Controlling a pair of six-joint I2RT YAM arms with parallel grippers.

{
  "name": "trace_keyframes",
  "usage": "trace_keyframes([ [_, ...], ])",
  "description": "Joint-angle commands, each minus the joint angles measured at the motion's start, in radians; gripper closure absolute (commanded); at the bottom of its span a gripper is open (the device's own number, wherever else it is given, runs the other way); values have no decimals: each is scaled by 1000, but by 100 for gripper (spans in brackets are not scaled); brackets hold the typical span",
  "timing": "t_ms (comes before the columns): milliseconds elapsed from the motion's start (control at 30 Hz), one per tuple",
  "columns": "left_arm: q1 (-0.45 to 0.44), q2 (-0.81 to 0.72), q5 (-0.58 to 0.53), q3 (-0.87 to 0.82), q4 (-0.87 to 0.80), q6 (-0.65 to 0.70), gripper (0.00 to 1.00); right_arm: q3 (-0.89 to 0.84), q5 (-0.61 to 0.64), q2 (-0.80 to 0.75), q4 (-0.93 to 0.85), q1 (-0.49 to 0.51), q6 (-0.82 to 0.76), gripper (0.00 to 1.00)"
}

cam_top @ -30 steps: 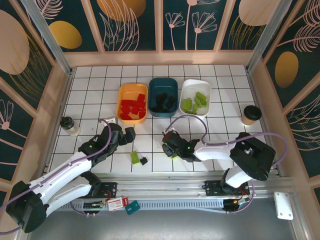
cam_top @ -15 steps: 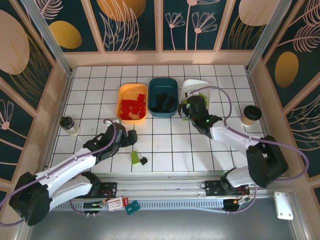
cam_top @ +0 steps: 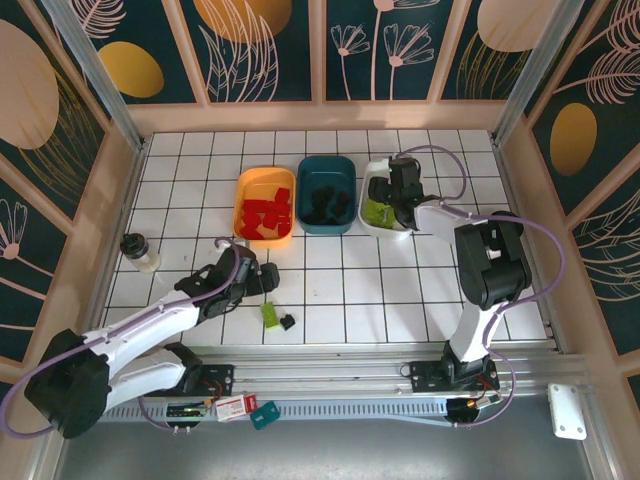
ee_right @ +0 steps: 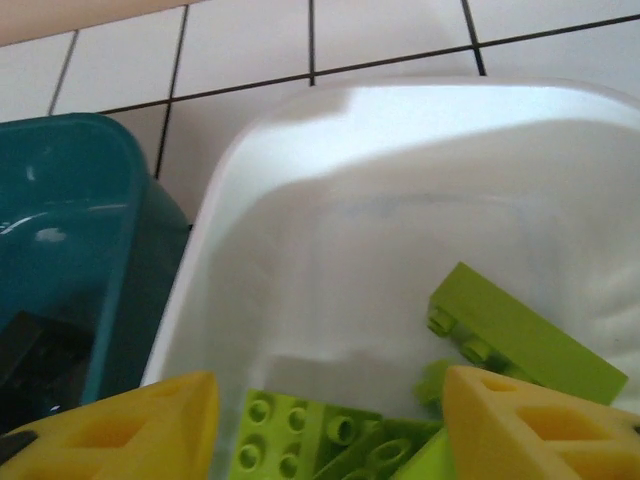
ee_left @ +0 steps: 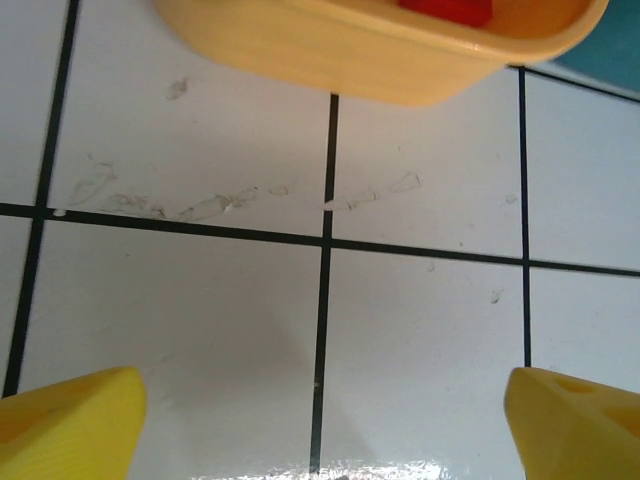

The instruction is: Sort the legos into containers by color

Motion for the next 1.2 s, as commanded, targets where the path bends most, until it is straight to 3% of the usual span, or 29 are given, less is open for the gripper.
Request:
trace_keyframes([
  [0, -17, 40, 51, -32, 41, -17, 11, -39, -26, -75, 46, 40, -2, 37],
  [133, -88, 115, 43, -24, 68, -33, 15, -122, 0, -139, 60, 97, -7, 37],
  [267, -159, 183, 11, 10, 2, -60, 25, -196, 23, -206, 66, 138, 0, 37],
  [400, -174, 177, 26, -38, -68, -94, 27, -278, 33, -293, 86, 161, 23, 37],
  [533, -197, 184, 66, -74, -70, -119, 36, -342, 37, -363, 93, 186, 46, 37],
  [933, -239, 113, 113, -43, -258, -146, 34, -446, 191, -491, 5, 366, 36, 37],
  [1167, -282, 202, 113, -16, -257, -158, 41, -482, 216, -515, 7, 414, 49, 37],
])
